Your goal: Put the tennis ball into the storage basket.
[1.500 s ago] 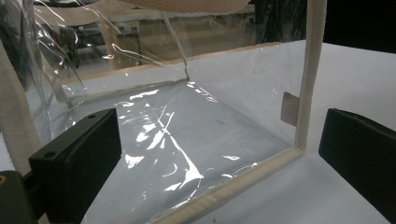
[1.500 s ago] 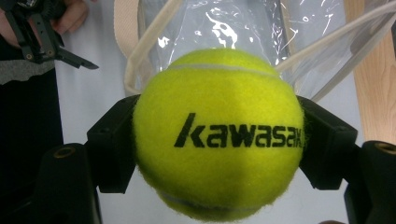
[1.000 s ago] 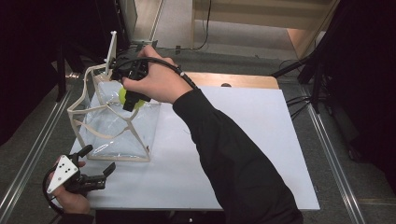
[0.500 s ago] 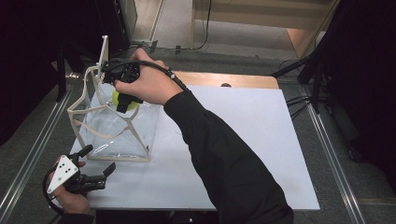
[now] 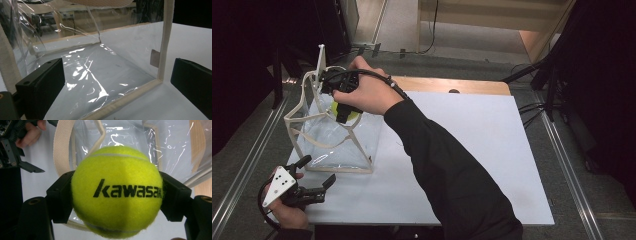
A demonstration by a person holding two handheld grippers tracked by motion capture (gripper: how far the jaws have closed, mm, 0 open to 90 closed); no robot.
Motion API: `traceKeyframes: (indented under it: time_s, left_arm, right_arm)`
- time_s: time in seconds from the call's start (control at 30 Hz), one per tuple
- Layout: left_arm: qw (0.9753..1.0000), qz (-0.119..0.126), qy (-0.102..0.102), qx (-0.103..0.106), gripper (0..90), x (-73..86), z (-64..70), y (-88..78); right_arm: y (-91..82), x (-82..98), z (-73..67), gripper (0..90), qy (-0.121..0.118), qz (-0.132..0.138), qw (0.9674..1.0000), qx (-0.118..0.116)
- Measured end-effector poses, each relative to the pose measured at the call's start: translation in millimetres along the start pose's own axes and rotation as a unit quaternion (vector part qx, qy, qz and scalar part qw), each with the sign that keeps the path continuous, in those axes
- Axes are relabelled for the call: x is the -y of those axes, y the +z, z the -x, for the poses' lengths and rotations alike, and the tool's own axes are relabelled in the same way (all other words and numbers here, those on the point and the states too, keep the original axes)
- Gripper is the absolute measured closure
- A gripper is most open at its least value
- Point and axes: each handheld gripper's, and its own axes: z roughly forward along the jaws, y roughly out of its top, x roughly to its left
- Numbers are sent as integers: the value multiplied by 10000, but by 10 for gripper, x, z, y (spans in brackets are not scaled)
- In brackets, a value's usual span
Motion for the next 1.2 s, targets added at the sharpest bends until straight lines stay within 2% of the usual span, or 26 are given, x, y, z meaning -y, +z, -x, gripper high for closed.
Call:
traceKeyframes:
  time_s: [0.33,0.47,0.57,0.83,0.9,0.97,1.2]
  left_arm:
    - [10000,-18,-3,-8,0,-2,-3,-2]
    - [10000,-18,0,-14,0,-2,-1,-1]
    - [10000,-11,-16,-13,0,0,-1,4]
    - [10000,-11,-15,-19,0,-1,1,6]
    - [10000,-13,-10,-10,0,-1,1,7]
    - [10000,-10,-11,-14,0,-1,1,7]
    - [10000,-35,-6,-19,0,-3,4,6]
  right_arm:
    - [-7,111,33,228,82,-153,9998,-54]
    - [-15,154,35,164,92,-180,9998,-26]
    - [-84,216,52,109,207,-25,9998,-10]
    - [-206,355,60,79,356,189,9991,142]
    - [-217,400,61,65,392,239,9989,120]
    - [-223,449,65,9,429,251,9987,102]
    - [-180,599,56,9,512,289,9982,88]
